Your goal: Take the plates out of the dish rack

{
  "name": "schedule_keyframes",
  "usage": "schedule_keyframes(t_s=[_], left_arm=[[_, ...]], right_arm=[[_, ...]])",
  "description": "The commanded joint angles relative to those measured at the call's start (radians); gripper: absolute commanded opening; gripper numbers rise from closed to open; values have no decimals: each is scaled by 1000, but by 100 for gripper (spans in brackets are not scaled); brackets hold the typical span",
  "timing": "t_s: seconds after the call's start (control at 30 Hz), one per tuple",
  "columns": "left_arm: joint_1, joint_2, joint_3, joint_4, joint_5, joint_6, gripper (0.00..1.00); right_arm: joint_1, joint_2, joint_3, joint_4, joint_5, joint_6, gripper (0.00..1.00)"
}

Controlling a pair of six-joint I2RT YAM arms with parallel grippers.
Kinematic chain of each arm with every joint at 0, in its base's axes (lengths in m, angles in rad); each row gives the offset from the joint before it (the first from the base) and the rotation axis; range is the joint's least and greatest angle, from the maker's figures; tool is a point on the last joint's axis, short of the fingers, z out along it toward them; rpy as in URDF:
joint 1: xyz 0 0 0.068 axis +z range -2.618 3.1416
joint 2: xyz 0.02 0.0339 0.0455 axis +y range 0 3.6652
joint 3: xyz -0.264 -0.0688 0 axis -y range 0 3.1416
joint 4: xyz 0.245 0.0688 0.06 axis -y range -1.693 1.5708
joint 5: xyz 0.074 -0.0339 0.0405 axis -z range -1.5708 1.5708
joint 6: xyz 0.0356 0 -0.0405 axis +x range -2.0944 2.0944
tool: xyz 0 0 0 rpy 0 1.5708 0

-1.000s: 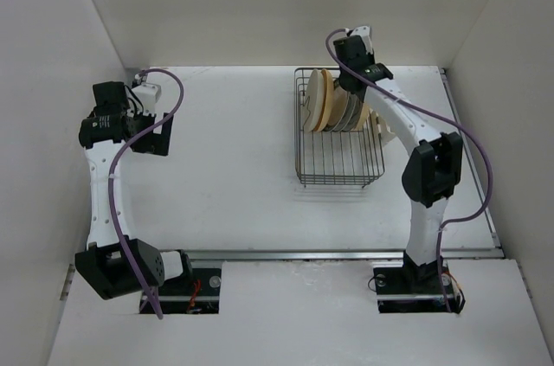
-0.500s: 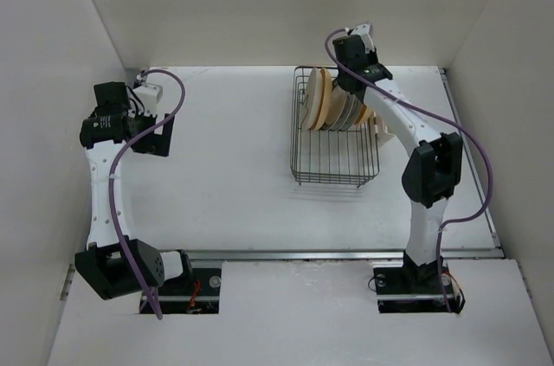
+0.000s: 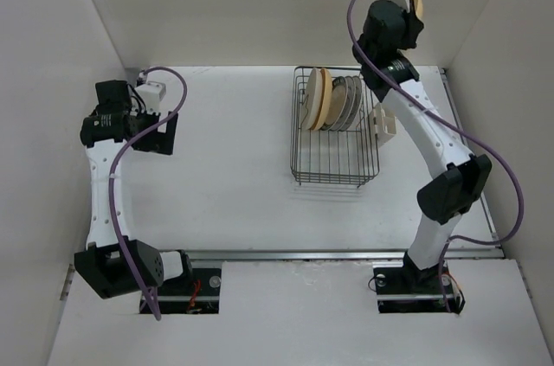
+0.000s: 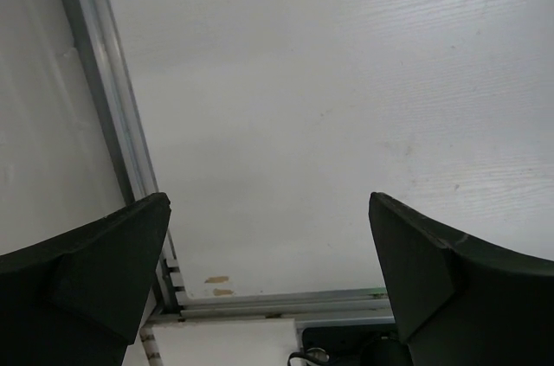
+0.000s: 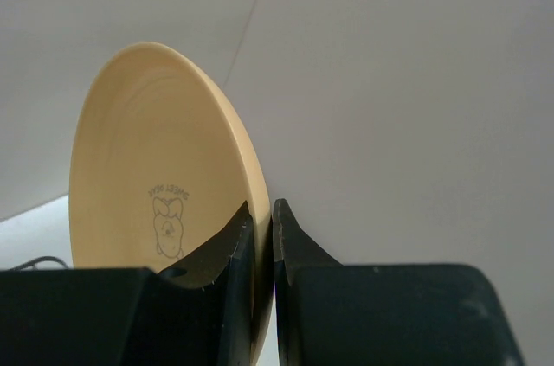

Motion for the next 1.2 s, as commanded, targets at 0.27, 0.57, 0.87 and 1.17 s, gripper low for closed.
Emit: schedule_keyframes(t_s=[0.27,0.57,0.87,1.17], left_arm=[[-4,205,321,-153,507,-171,99],[-14,280,272,-27,536,-255,90],[-141,344,169,-4,372,-212,72],[-141,380,142,-3,315,-203,51]], right_arm=[[183,-60,33,-355,-1174,503,0],[235,158,-21,-236,-1749,733,0],[255,265,-88,-102,-1941,834,0],[255,265,-134,-64,-1953,859,0]])
